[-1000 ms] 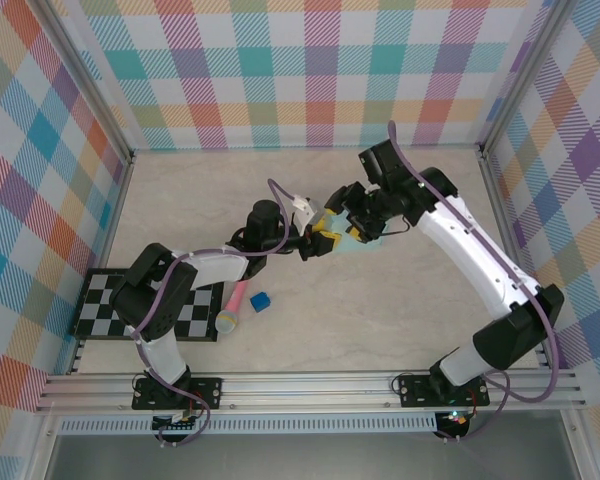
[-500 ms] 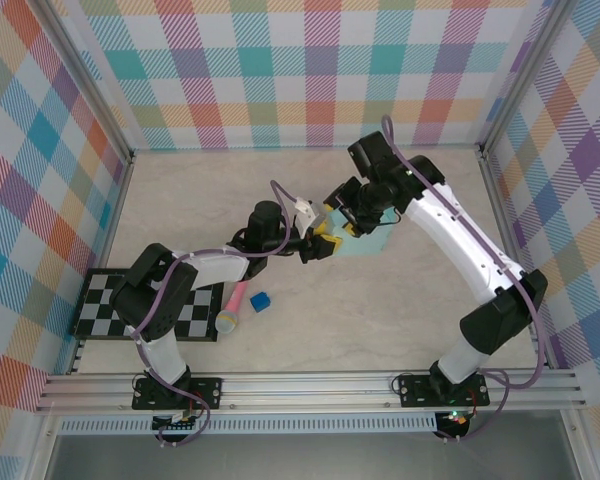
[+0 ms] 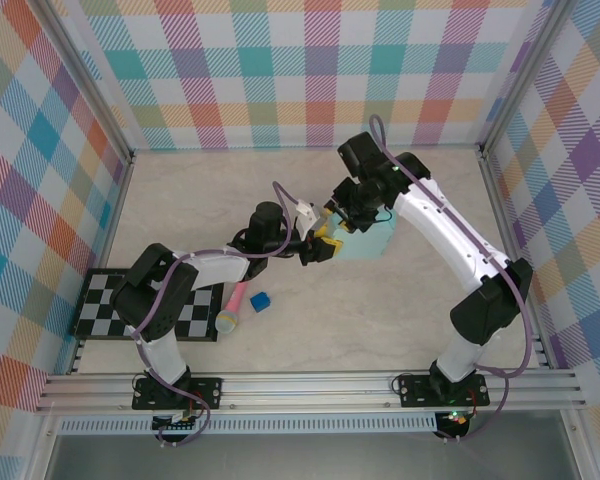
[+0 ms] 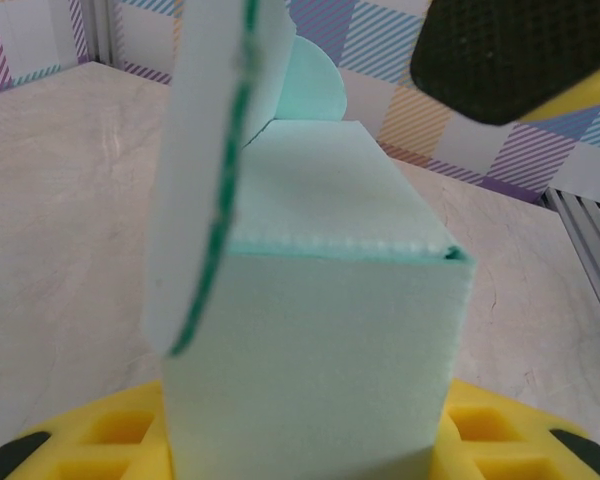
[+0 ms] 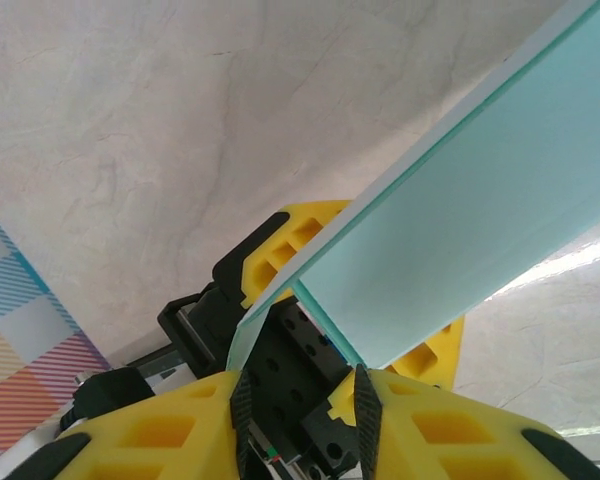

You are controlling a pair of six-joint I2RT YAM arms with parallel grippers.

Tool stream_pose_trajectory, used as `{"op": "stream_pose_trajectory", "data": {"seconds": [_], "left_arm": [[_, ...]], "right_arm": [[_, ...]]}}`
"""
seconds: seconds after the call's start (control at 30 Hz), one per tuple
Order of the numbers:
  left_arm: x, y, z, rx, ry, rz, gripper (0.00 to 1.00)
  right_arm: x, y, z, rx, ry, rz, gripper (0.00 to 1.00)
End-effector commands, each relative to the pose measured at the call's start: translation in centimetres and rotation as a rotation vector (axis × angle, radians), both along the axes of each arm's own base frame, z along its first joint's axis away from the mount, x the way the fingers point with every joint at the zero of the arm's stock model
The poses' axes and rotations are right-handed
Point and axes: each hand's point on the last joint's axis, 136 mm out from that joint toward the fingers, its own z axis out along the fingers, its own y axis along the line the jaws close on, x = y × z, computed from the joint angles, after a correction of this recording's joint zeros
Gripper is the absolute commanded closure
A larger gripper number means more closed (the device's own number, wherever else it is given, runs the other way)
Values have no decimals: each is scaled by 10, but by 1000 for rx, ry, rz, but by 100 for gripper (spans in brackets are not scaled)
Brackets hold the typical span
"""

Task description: Fold the paper box

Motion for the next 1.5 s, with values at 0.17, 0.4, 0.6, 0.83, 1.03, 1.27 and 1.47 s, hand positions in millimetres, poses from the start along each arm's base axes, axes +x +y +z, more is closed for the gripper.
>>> {"op": "stream_pose_trajectory", "data": {"seconds": [0.17, 0.4, 0.6, 0.83, 1.03, 1.27, 1.47], "left_arm": [[-9, -6, 11, -22, -59, -53, 72], [-12, -6, 6, 0, -58, -60, 72], [-13, -7, 8, -1, -64, -68, 73], [-12, -9, 12, -4, -67, -69, 74], [-13, -9, 11, -3, -67, -69, 74], [-14, -9, 16, -16, -90, -76, 75], [-17, -9, 20, -24, -108, -91, 75]], "right_arm": [[-2, -17, -4, -109, -11, -8, 65], [-5, 1, 17, 36, -21, -28, 57], [-8, 11, 24, 105, -8, -65, 54], [-11, 24, 1, 86, 21, -93, 60], [-9, 3, -4, -41, -15, -95, 66], [-21, -8, -23, -64, 36, -133, 66], [-17, -3, -22, 0, 30, -154, 69]]}}
